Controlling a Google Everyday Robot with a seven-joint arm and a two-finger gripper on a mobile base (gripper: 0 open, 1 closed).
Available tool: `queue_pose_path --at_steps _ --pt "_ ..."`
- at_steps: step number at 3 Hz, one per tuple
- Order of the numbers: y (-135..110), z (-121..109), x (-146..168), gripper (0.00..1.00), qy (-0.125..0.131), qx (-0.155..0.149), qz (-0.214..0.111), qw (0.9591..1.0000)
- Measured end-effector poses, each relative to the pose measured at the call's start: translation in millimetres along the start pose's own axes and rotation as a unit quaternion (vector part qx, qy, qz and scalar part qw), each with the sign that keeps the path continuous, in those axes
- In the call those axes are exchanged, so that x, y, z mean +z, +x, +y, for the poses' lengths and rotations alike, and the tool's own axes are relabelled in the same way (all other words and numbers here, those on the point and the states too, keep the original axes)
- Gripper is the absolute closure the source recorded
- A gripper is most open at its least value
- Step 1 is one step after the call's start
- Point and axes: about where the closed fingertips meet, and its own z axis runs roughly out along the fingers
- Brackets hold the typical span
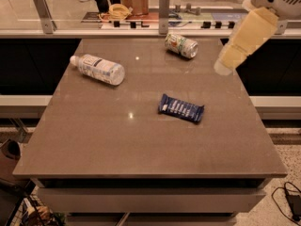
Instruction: Place blue plastic bottle upright
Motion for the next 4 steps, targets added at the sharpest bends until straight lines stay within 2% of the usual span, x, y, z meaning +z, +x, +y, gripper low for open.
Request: queue_pose_path --at_steps 1,2,3,4 --pt "-35.4 -17.3 15.6 0.0 0.005 0.029 -0.01 0.9995" --pt "-65.9 -30.4 37.5 0.0 0.002 0.042 -0.018 0.9989" --pt "-92.7 -38.4 65.9 0.0 -0.011 0.044 -0.026 0.9986" --pt "-152.9 -37.9 106.3 0.0 -0.029 0.03 -0.041 0.9983"
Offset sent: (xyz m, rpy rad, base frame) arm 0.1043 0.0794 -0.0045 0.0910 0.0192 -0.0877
